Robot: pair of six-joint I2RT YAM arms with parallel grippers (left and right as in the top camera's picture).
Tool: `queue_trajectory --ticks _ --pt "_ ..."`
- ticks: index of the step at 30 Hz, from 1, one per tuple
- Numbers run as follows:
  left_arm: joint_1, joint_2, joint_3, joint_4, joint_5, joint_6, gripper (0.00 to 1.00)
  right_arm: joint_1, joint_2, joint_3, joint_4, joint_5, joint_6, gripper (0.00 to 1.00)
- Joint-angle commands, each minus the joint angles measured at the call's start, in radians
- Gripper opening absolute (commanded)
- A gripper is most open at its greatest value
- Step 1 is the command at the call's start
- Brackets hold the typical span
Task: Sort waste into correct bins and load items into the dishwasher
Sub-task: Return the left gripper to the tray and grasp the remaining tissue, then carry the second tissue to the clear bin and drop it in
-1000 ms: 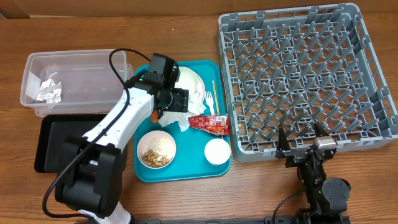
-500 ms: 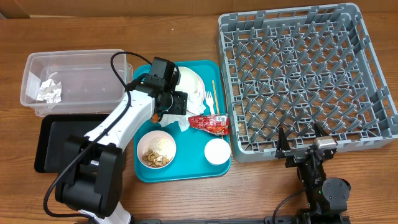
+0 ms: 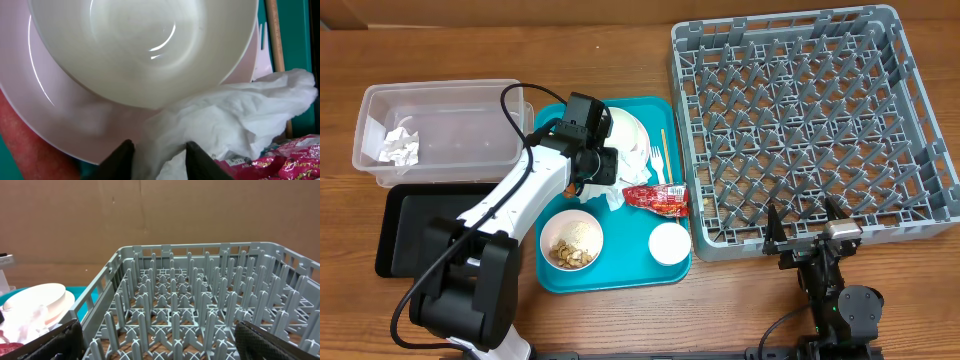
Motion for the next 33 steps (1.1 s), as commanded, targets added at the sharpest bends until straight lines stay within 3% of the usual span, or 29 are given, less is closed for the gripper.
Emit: queue_trajectory --ticks 1,4,5,15,27,33 --pt "-0.004 -0.002 -0.006 0.000 -0.004 0.010 0.25 -0.003 -0.005 -0.011 0.005 0.006 -0.004 1.00" --pt "-0.004 -0.002 -0.006 -0.005 -0.004 0.010 0.06 -0.003 -0.005 -0.011 0.005 0.006 -0.004 1.00" --pt "-0.004 -0.002 -0.006 -0.010 -0.003 0.010 0.04 -0.003 -0.005 -0.011 0.005 0.006 -0.004 1.00" --pt "-0.002 -0.072 0.045 -0.086 -0.003 0.014 0.04 -0.003 -0.005 -0.011 0.005 0.006 -0.004 1.00" --pt "0.000 -0.342 0.090 -0.093 -0.017 0.022 0.06 -0.003 -0.005 -0.011 0.005 0.006 -0.004 1.00" --pt "0.024 -0.436 0.090 -0.085 -0.154 0.021 0.04 -0.003 -0.005 -0.011 0.005 0.006 -0.004 1.00"
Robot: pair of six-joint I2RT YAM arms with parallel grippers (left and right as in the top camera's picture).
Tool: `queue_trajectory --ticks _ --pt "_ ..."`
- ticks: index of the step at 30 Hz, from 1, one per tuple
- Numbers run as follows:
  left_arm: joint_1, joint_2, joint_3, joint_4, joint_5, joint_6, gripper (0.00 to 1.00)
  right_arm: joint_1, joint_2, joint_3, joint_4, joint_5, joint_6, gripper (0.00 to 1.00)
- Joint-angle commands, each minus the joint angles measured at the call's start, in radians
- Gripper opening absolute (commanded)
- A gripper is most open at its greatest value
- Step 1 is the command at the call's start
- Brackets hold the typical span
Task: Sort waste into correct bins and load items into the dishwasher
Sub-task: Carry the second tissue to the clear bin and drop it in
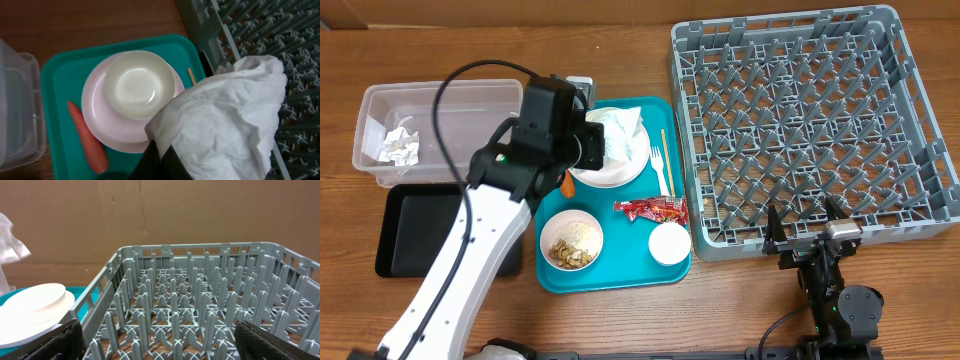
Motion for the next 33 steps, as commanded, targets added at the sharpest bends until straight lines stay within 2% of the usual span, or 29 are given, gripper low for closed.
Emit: queue_trajectory --ticks 1,5,9,15,23,33 --pt "0.034 -0.054 0.018 0.006 -0.148 0.018 0.04 -0.003 -0.005 -0.011 0.005 0.006 -0.003 1.00" --pt "0.096 -0.066 0.018 0.001 -0.229 0.014 0.04 -0.003 -0.005 -0.011 0.005 0.006 -0.003 1.00" --pt "0.234 -0.058 0.018 -0.016 -0.231 -0.004 0.04 -0.003 -0.005 -0.011 0.005 0.006 -0.003 1.00" --pt "0.430 -0.053 0.017 -0.034 -0.227 -0.093 0.04 -0.003 -0.005 -0.011 0.005 0.006 -0.003 1.00" --pt "0.527 0.034 0.017 -0.010 -0.228 -0.143 0.04 -0.003 -0.005 -0.011 0.005 0.006 -0.003 1.00" --pt "0.560 0.206 0.017 0.221 -0.231 -0.179 0.04 -0.003 -0.005 -0.011 0.005 0.006 -0.003 1.00"
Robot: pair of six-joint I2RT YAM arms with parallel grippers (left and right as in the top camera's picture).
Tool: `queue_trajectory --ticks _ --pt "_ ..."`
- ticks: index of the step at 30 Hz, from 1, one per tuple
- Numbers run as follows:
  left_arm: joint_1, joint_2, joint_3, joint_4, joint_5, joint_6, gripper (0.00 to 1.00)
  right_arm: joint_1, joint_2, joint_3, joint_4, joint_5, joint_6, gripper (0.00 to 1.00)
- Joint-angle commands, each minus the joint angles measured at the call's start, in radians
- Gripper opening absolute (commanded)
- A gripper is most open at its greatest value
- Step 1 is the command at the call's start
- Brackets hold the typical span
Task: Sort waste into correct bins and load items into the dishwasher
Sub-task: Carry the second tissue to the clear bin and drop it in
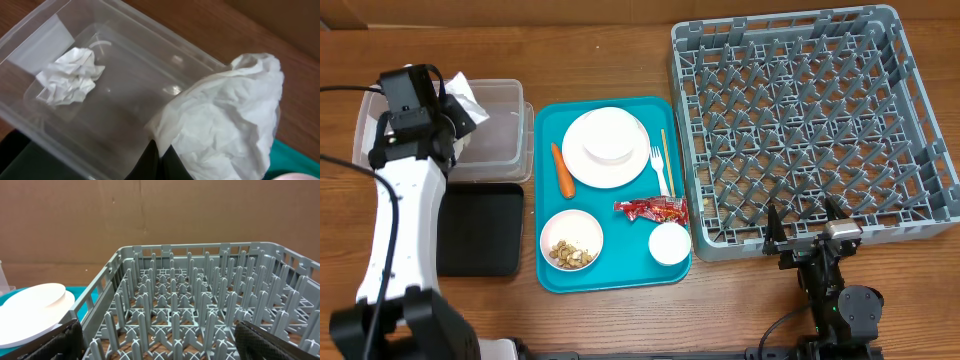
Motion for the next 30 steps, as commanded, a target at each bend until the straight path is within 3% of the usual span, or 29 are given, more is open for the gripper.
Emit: queue_trajectory --ticks 1,18,30 --pt "0.008 0.037 0.017 0.053 -0.014 -0.023 0.04 -0.003 -0.005 -0.011 0.005 0.006 -0.003 1.00" --pt "0.008 0.179 0.017 0.118 -0.182 0.041 0.05 -0.003 -0.005 -0.011 0.005 0.006 -0.003 1.00" --pt "0.021 0.193 0.017 0.112 -0.197 0.041 0.19 -0.003 -0.005 -0.011 0.005 0.006 -0.003 1.00"
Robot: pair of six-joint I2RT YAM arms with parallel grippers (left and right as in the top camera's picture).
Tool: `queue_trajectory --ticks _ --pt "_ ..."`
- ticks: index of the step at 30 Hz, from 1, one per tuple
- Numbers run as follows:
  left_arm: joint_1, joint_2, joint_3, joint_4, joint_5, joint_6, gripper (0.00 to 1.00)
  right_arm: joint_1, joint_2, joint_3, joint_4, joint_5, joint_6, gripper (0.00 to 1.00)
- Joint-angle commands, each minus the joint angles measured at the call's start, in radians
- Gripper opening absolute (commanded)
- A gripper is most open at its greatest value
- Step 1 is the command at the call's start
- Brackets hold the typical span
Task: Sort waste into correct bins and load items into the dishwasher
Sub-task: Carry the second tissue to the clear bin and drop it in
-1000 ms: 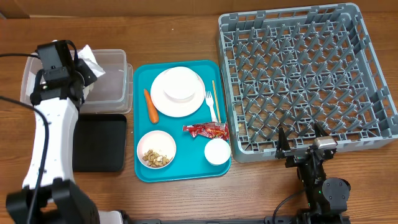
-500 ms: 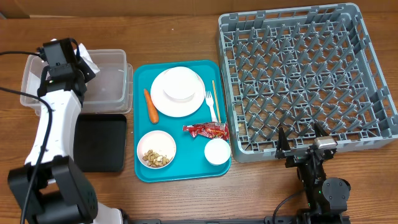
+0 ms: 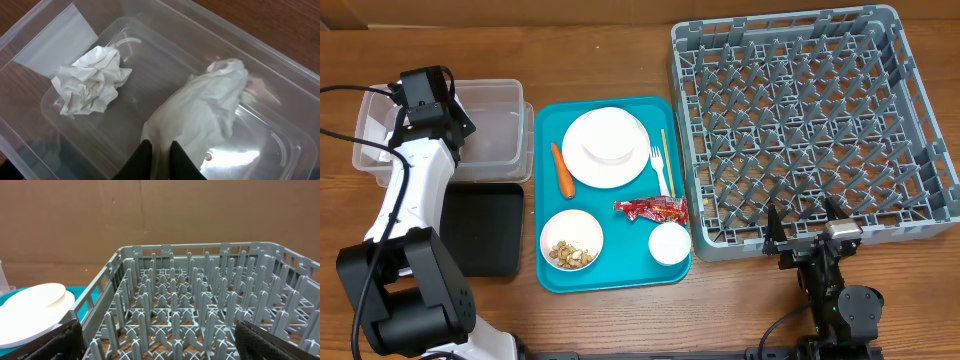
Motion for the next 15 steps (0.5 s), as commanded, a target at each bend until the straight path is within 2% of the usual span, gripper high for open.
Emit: queue_trajectory --ticks 1,3,7,15 --pt "0.018 0.008 0.017 0.002 -0.025 0.020 0.24 -0.003 -0.005 -0.011 0.005 0.006 -0.003 1.00" --pt "0.022 0.008 0.017 0.001 -0.024 0.020 0.44 -0.003 -0.005 -0.011 0.005 0.006 -0.004 1.00" --pt "0.023 0.007 0.017 0.004 -0.024 0.020 0.55 -0.003 -0.005 -0.011 0.005 0.006 -0.004 1.00" --pt "0.021 -0.005 0.025 0.016 -0.018 0.024 0.62 -0.003 -0.005 -0.011 0.005 0.006 -0.004 1.00"
